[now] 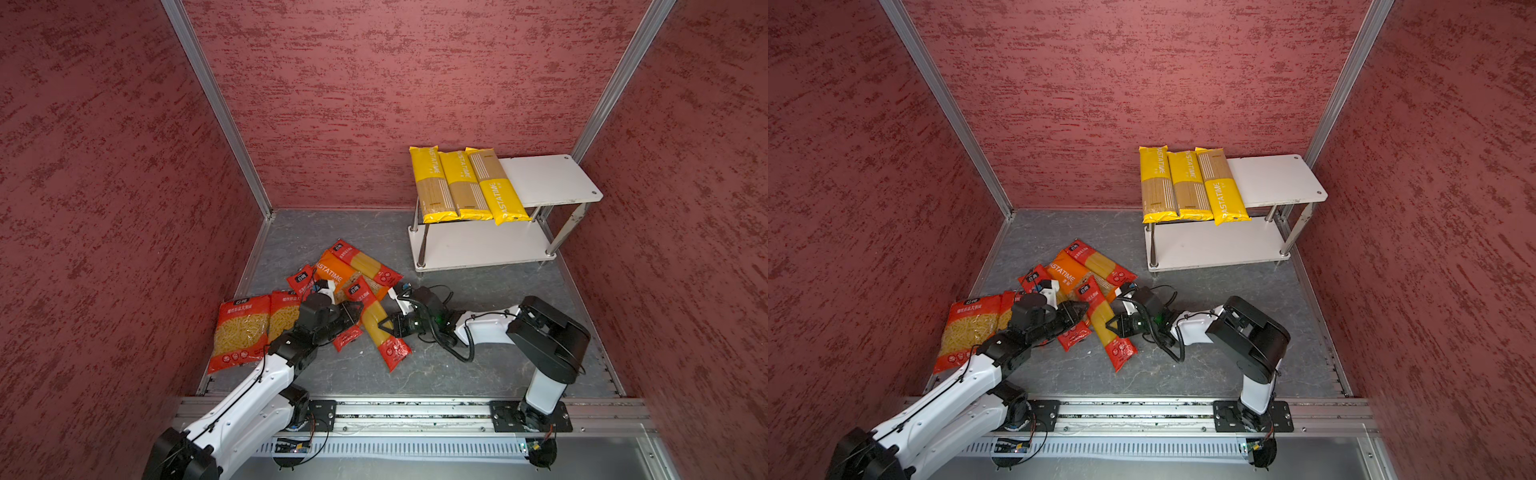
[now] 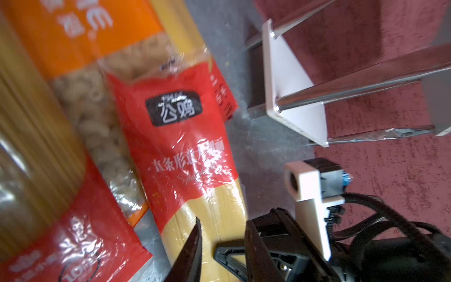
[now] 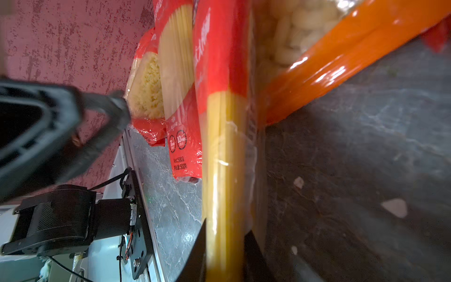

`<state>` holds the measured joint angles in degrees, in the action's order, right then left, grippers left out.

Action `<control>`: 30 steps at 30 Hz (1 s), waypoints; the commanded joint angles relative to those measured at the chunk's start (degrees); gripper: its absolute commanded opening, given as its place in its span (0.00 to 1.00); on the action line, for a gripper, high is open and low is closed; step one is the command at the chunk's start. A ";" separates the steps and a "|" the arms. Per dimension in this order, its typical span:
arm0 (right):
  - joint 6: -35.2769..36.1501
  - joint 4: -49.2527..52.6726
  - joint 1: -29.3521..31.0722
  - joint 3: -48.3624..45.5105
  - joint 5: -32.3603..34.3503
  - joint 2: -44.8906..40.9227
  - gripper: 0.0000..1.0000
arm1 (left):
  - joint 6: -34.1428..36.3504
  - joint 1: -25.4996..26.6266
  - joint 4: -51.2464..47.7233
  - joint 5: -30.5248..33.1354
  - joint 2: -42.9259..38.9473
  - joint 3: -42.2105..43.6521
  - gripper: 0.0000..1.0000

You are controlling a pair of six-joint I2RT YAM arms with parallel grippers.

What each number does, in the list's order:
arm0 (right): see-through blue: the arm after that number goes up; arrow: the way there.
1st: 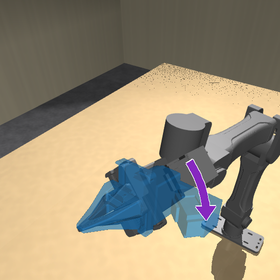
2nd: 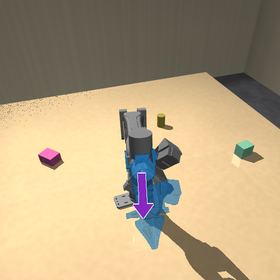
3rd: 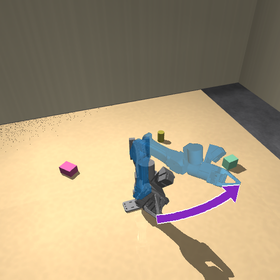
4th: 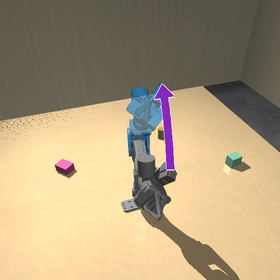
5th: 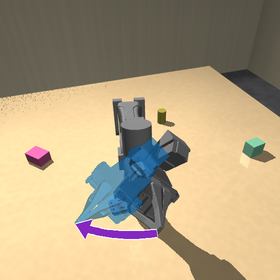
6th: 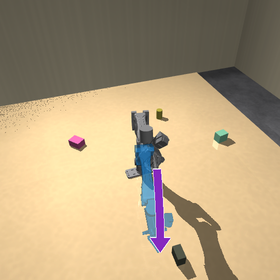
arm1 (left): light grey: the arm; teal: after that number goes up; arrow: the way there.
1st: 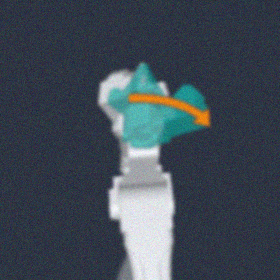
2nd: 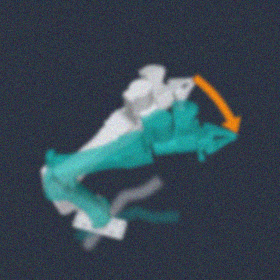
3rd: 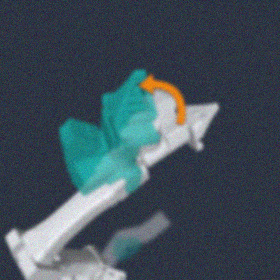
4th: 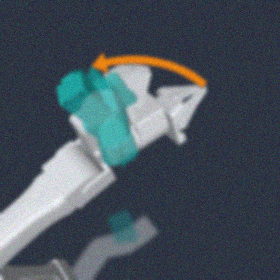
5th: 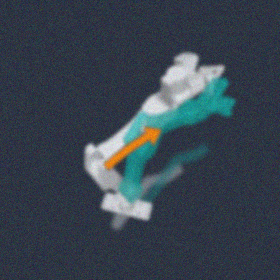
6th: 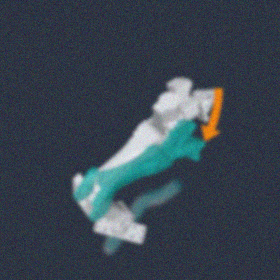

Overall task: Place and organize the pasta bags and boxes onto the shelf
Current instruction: 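Grasp the red spaghetti bag's end with the right gripper, then lift the red bag upright with the right gripper while the left grasps its top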

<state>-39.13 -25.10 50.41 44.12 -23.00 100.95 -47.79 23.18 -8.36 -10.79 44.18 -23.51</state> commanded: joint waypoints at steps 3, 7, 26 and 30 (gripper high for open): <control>4.22 -5.34 -0.15 2.77 3.50 -7.70 0.07 | 8.61 -5.06 -8.44 -3.23 -3.21 -5.75 0.35; 6.92 -4.28 -0.14 5.34 4.84 -10.12 0.05 | 11.16 -10.86 -7.30 -9.77 -3.66 -8.99 0.38; 23.98 10.27 -0.49 19.08 11.75 -24.38 0.02 | 9.39 -12.17 18.81 -30.18 3.73 -16.58 0.60; 24.72 9.14 -0.84 19.01 11.20 -27.60 0.02 | 7.77 -12.13 25.35 -34.05 6.77 -17.46 0.61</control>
<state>-17.30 -9.08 49.98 59.57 -12.45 77.56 -38.61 11.40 8.71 -40.18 49.76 -39.27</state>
